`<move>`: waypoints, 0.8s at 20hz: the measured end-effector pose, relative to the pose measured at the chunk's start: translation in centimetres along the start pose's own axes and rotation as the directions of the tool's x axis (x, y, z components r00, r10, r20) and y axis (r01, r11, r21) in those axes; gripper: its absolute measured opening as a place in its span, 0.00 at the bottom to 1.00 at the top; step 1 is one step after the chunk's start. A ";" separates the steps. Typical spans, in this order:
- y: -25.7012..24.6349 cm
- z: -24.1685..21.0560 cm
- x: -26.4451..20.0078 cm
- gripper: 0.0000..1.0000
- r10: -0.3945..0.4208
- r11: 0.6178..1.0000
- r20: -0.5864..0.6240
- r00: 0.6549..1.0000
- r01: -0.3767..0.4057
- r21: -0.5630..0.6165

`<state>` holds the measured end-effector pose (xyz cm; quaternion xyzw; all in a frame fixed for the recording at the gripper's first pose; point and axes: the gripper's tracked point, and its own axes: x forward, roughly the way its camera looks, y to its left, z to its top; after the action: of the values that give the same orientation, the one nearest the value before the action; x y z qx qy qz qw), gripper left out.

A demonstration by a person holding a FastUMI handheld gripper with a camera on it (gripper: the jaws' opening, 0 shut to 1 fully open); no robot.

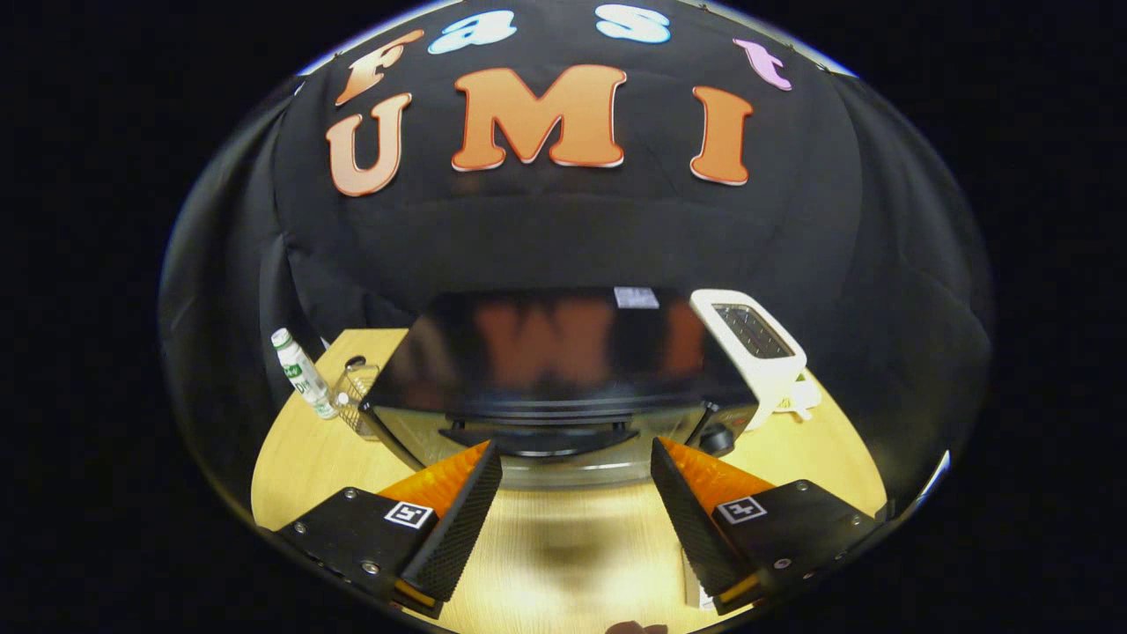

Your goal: Open the toaster oven, put the food inside, and close the toaster oven door.

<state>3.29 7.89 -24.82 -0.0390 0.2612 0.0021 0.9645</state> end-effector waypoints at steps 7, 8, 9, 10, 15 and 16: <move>-0.8 10.9 -4.5 1.00 0.015 0.999 0.205 0.979 -0.022 0.031; -0.9 12.1 -5.1 1.00 0.015 0.999 0.233 0.972 -0.022 0.026; -1.2 13.2 -5.8 1.00 0.013 1.000 0.256 0.967 -0.020 0.022; -1.4 14.2 -6.4 1.00 0.012 1.000 0.277 0.961 -0.018 0.020; -3.6 17.9 -10.2 1.00 0.000 0.999 0.348 0.938 -0.012 0.033; -3.7 18.1 -10.5 1.00 0.002 0.999 0.354 0.935 -0.016 0.036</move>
<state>3.39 5.73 -3.70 -0.0183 0.0838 0.0086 0.9963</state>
